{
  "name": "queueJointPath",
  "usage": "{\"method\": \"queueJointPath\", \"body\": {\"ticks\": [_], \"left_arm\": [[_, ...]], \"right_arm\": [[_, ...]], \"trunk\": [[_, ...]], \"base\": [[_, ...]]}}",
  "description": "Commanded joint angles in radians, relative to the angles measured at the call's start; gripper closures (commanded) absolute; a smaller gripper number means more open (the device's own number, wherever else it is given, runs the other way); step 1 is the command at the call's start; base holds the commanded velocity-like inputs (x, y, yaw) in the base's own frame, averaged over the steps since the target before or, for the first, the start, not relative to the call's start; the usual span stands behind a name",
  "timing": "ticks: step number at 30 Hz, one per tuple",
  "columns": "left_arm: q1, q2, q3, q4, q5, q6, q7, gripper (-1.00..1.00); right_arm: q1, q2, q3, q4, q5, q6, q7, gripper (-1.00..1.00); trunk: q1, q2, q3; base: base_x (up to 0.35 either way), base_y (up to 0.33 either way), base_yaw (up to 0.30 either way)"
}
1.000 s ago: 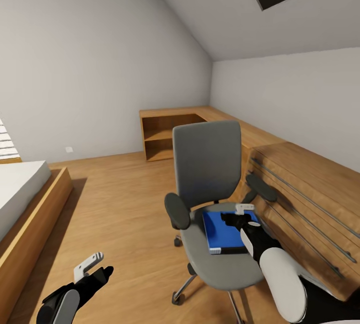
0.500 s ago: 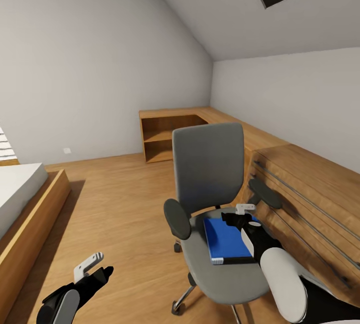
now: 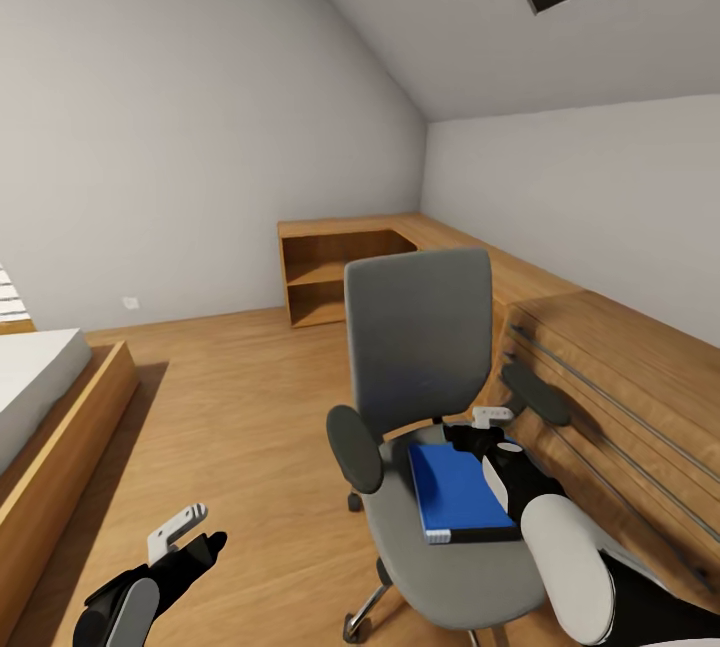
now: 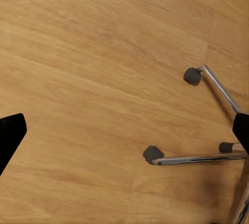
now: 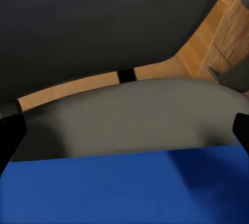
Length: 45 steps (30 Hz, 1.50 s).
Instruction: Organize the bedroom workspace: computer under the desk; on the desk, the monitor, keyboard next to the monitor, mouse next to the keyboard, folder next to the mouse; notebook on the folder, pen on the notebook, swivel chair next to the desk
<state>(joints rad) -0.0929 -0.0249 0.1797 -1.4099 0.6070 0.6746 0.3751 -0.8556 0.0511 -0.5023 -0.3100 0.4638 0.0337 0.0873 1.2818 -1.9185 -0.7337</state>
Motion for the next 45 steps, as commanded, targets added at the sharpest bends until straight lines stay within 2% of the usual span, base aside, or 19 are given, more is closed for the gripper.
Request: {"method": "queueJointPath", "body": {"ticks": [1, 12, 23, 26, 33, 45], "left_arm": [[-0.001, -0.001, 0.001, -0.001, 0.011, 0.003, 0.008, -1.00], [-0.001, -0.001, 0.001, -0.001, 0.011, 0.003, 0.008, -1.00], [-0.001, -0.001, 0.001, -0.001, 0.011, 0.003, 0.008, -1.00], [-0.001, -0.002, 0.001, -0.001, 0.011, 0.003, 0.008, -1.00], [-0.001, -0.002, 0.001, -0.001, 0.011, 0.003, 0.008, -1.00], [-0.001, -0.001, 0.001, -0.001, 0.010, 0.003, 0.008, -1.00]], "right_arm": [[0.000, 0.001, -0.008, -0.003, 0.009, 0.004, 0.007, -1.00], [0.000, 0.001, -0.006, -0.004, 0.009, 0.032, 0.006, -1.00], [-0.003, -0.002, -0.007, -0.024, 0.007, 0.190, 0.005, -1.00], [-0.003, -0.001, -0.007, -0.049, 0.006, 0.213, 0.006, -1.00], [-0.003, 0.000, -0.007, -0.101, 0.003, 0.223, 0.010, -1.00], [-0.003, 0.003, -0.008, -0.103, 0.004, 0.218, 0.012, -1.00]], "trunk": [[0.000, 0.000, -0.001], [0.000, 0.000, -0.001], [0.000, 0.000, -0.001], [0.000, 0.000, -0.001], [0.000, 0.000, -0.001], [0.000, 0.000, -0.001]], "base": [[0.061, 0.000, 0.000], [0.019, 0.000, 0.000], [0.000, 0.000, 0.000], [0.000, 0.000, 0.000], [0.000, 0.000, 0.000], [0.037, 0.000, 0.000]]}}
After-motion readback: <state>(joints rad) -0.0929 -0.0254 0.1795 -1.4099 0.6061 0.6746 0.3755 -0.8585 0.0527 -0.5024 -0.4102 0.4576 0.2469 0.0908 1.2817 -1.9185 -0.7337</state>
